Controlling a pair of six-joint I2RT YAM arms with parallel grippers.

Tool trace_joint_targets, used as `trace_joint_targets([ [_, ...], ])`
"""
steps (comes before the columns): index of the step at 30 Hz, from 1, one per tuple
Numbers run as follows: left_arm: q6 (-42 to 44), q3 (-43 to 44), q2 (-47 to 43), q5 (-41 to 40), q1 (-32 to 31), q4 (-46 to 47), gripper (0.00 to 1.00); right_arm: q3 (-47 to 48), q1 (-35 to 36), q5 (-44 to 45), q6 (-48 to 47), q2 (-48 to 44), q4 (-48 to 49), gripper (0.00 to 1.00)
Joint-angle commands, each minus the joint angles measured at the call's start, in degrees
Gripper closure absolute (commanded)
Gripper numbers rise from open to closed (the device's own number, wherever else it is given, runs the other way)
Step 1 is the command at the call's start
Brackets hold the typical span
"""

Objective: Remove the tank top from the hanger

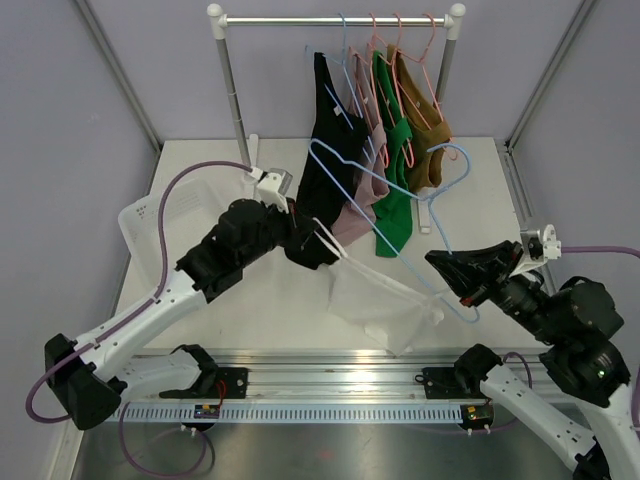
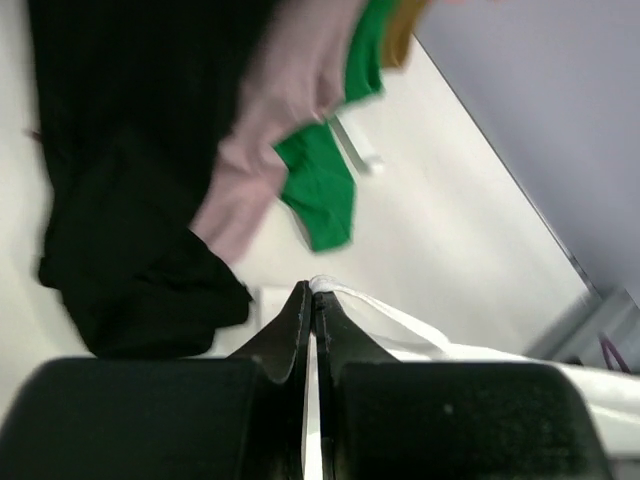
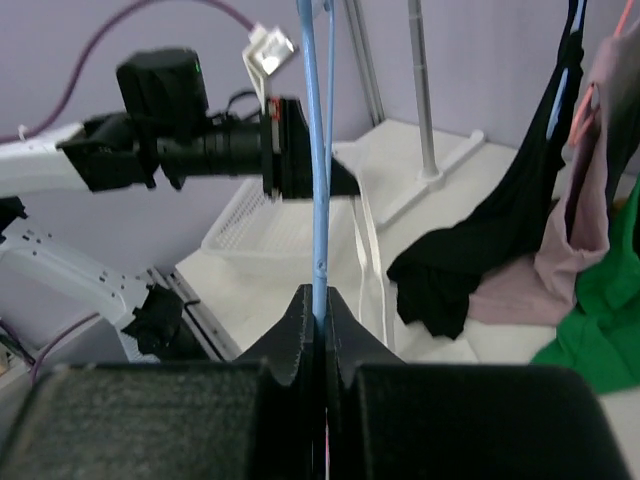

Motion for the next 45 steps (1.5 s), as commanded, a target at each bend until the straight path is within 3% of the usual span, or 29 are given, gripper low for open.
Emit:
trace_joint_targets([
  [1,-2.5,-4.2,-2.7,15.0,-1.9,7.8,1.0,-9.6,0.4,-1.4,3.3,-0.5,26.2,1.0],
  [2,-2.5,-5.0,-3.6,15.5,-2.8,7.5,1.0,-12.3,0.4,-2.1,3.8,-0.4,38.7,1.0],
  [4,-2.1,-7.2,-4.5,14.9,-4.3,6.4,1.0,-19.8,0.3,-2.1,4.5,2.4,51.5,1.0],
  [5,-2.1,-7.9,-5.3,12.7,-4.6,4.4,1.0,-21.8,0.4,-1.2,4.2,4.0,64.1,1.0],
  [8,-2.7,-9.5,-6.2,5.7,-4.6,-1.0,1.0,-24.1,0.4,0.2,2.2,12.7,78.6,1.0],
  [15,-4.4,-12.0,-9.8,-1.1,-4.6,-7.8,1.0,-19.4,0.4,7.2,-1.9,24.6,85.2,1.0],
  [16,-4.8,-11.9,-10.4,-2.8,-4.6,-11.2,1.0,-17.0,0.4,6.9,-1.7,25.4,81.7,1.0],
  [19,-6.1,-10.4,-11.6,-10.8,-4.6,-18.5,0.96,-1.3,0.4,10.4,3.3,28.5,39.6,1.0],
  [21,-6.3,-9.1,-12.7,-14.2,-4.6,-21.3,0.87,7.0,0.4,11.4,3.8,31.2,28.4,1.0],
  [25,-6.6,-5.2,-15.8,-16.7,-4.6,-27.4,0.67,12.8,0.4,17.6,5.8,36.6,15.5,1.0],
  [26,-6.7,-4.2,-16.5,-17.6,-4.6,-30.2,0.52,14.4,0.5,19.3,6.3,38.0,10.7,1.0],
  [28,-6.4,-1.5,-17.3,-18.9,-4.6,-34.3,0.37,18.5,0.7,20.1,6.7,42.0,6.4,1.0],
  [29,-6.6,-0.8,-17.7,-20.2,-4.6,-35.6,0.24,19.8,0.8,20.7,6.7,43.3,5.4,1.0],
  [30,-6.2,-0.1,-18.9,-20.5,-4.6,-36.7,0.01,22.5,1.0,21.3,6.4,44.6,4.6,1.0],
  [38,-1.0,2.9,-25.9,-17.6,-4.6,-42.0,0.01,42.7,3.0,28.8,0.5,62.5,-1.7,1.0],
  [45,2.2,-3.4,-30.4,-21.1,-4.6,-41.5,0.01,66.0,3.2,30.8,-4.6,78.6,-6.2,1.0],
])
